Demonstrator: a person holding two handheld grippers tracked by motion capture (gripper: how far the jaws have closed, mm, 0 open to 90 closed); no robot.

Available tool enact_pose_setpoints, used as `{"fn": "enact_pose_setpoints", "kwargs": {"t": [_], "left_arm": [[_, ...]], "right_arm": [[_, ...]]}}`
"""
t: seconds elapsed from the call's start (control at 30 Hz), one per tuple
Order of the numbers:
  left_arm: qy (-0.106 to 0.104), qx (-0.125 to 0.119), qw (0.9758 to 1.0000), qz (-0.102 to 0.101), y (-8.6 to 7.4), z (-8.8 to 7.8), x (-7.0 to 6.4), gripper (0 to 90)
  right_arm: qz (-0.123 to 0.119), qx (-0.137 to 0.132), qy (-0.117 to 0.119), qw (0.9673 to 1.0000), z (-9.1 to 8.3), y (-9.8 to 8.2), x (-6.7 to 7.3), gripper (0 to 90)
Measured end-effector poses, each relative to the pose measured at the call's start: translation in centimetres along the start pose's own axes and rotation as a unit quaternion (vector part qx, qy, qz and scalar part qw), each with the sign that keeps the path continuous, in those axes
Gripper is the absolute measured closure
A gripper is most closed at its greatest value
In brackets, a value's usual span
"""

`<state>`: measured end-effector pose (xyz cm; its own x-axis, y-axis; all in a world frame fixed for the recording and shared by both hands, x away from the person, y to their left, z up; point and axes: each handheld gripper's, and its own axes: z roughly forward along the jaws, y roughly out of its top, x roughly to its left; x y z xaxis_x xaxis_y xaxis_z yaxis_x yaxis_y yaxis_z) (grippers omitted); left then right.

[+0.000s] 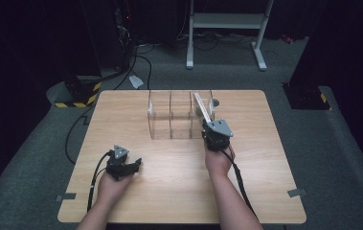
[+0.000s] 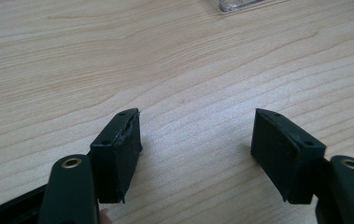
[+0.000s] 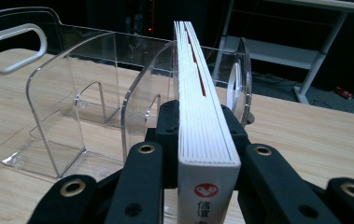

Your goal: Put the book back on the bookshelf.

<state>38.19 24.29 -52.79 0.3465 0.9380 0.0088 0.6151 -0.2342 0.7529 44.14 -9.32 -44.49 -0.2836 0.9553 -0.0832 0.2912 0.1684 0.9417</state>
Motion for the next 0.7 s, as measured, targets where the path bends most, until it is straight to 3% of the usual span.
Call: {"fn": "enact_pose_setpoints", "kwargs": {"t": [0.4,0.7], "left_arm": [[0.001,-0.001,1.0000,0.005,0.0,0.0,0.0,33.8],[-0.001,-0.001,1.0000,0.004,0.0,0.0,0.0,33.8]], "right_arm": [[-0.001,0.009,-0.016,0.9998,1.6,-0.5,0.1,75.8],[0.005,0.009,-0.015,0.9998,2.0,-0.7,0.1,75.7]]}}
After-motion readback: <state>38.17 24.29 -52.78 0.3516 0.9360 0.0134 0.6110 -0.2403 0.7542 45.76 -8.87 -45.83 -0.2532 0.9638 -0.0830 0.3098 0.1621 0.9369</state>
